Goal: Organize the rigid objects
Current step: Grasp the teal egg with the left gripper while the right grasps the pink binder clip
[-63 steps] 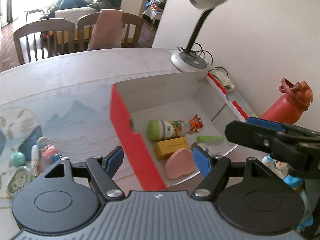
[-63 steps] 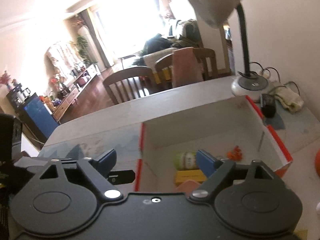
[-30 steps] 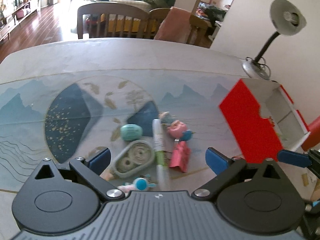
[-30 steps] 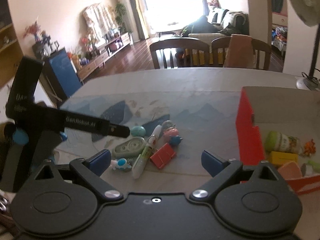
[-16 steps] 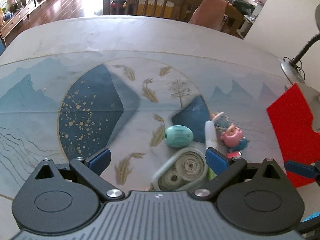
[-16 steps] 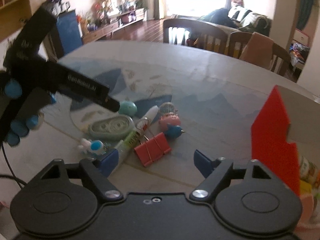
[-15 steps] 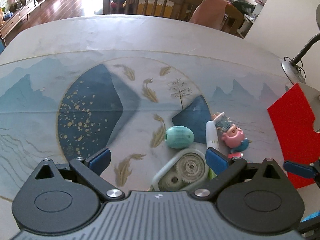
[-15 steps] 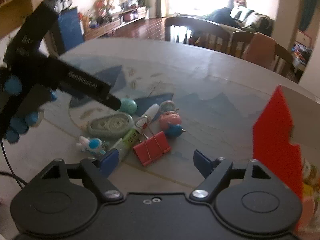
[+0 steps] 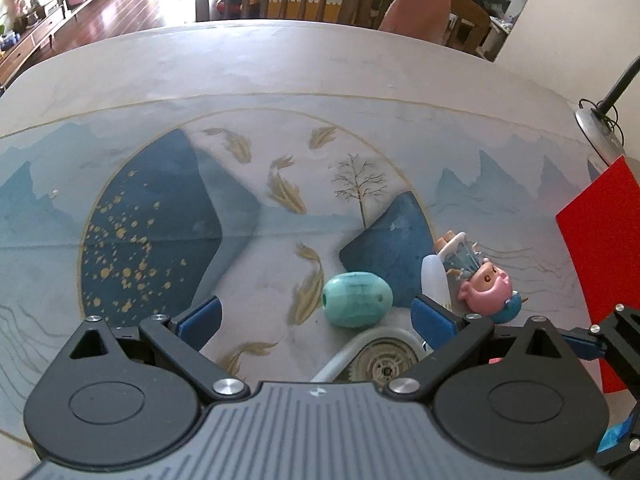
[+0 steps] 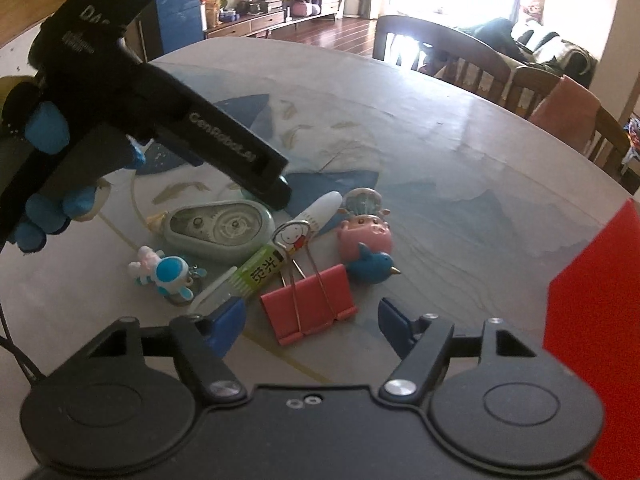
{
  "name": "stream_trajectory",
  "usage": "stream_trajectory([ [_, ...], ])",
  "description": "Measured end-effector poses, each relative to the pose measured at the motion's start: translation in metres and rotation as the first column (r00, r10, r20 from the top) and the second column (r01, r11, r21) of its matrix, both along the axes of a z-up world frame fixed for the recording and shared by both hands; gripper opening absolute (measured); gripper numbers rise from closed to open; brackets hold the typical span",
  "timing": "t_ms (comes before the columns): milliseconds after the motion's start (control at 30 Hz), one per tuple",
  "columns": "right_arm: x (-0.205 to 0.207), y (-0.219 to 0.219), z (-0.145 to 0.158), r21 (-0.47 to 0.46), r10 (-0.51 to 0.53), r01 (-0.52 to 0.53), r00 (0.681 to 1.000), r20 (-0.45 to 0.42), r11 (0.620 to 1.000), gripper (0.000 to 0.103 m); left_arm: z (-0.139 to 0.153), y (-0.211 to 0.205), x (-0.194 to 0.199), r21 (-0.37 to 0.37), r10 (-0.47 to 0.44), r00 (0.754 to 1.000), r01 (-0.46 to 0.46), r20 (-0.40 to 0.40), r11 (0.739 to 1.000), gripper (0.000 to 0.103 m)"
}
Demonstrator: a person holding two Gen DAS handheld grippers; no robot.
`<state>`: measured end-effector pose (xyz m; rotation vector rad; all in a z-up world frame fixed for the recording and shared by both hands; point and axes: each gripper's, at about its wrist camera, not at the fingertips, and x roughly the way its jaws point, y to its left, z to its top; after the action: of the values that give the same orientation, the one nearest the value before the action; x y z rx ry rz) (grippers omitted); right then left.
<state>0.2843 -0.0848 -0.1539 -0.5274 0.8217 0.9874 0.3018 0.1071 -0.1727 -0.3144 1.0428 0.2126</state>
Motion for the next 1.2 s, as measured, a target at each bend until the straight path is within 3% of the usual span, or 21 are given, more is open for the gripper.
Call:
stream_trajectory([
  [233,0.006,0.006,-0.006,-0.008,0.012,-0.012,1.000,-0.009,1.000,0.064,-0.004,-0.001,0.004,0.018,-0.007,1.000,0.007,0.011,1.000,0.100],
  [433,0.002,0.009,-0.009,-0.006,0.025,-0.025,1.000,-0.009,1.000,0.058,-0.002,-0.007,0.002,0.055,-0.032,0.999,0.030,0.028,0.998,0.087],
  [500,0.001,0.009,-0.009,-0.003,0.018,-0.018,1.000,-0.013,1.000,0.057,-0.001,-0.008,0.001,0.058,-0.039,0.999,0.037,0.038,0.998,0.079],
  [667,-0.003,0.007,-0.007,-0.006,0.005,-0.005,1.000,-0.004,1.000,0.057,0.003,-0.011,0.000,0.052,-0.071,0.996,0.068,0.058,0.996,0.041],
  [1200,-0.015,-0.035,0.029,0.091,-0.183,0.188,0.981,-0.059,0.978,0.057,0.021,-0.016,-0.016,0.054,-0.087,0.994,0.083,0.072,0.995,0.039],
])
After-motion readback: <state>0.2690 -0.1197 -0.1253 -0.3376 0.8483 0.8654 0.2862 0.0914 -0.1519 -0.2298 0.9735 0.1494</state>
